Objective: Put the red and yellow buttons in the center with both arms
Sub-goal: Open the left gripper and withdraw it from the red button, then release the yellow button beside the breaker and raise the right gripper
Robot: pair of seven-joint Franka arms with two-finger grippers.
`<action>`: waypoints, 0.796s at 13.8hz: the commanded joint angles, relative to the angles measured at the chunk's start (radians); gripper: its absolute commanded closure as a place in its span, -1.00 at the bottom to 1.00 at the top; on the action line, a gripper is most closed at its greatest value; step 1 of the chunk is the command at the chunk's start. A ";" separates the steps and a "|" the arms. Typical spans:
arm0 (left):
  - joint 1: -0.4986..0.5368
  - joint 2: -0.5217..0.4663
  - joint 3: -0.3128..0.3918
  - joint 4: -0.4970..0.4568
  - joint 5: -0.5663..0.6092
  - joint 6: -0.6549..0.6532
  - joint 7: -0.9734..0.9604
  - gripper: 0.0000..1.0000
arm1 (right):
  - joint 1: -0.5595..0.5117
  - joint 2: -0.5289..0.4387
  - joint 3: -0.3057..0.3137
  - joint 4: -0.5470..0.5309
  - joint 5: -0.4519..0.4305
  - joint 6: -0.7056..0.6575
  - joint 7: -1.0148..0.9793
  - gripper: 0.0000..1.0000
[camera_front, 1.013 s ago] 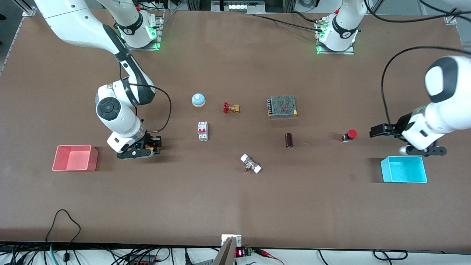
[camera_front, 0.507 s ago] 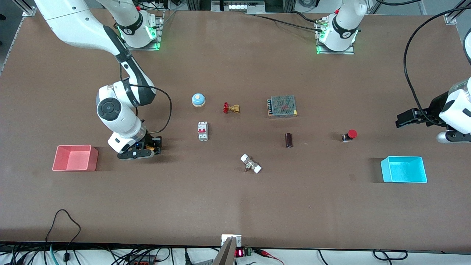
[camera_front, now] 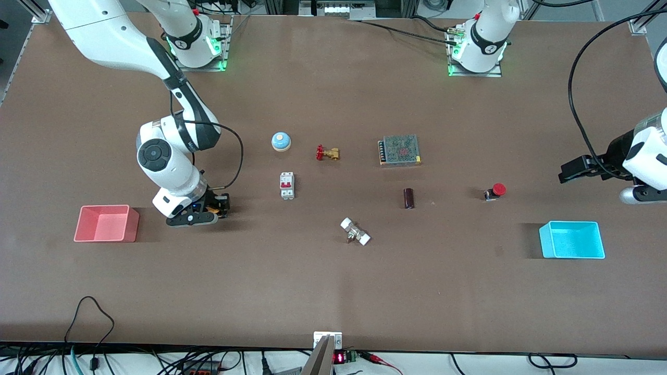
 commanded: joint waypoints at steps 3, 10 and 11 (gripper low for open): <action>-0.013 -0.016 0.015 -0.007 -0.001 -0.006 0.005 -1.00 | 0.000 -0.146 0.001 0.098 0.054 -0.249 0.005 -1.00; -0.024 -0.035 0.003 0.049 0.046 -0.086 0.006 -1.00 | -0.149 -0.454 -0.025 0.297 0.193 -0.814 -0.174 -1.00; -0.021 -0.047 -0.012 0.045 0.057 -0.089 0.008 -1.00 | -0.151 -0.482 -0.061 0.297 0.199 -0.817 -0.174 -1.00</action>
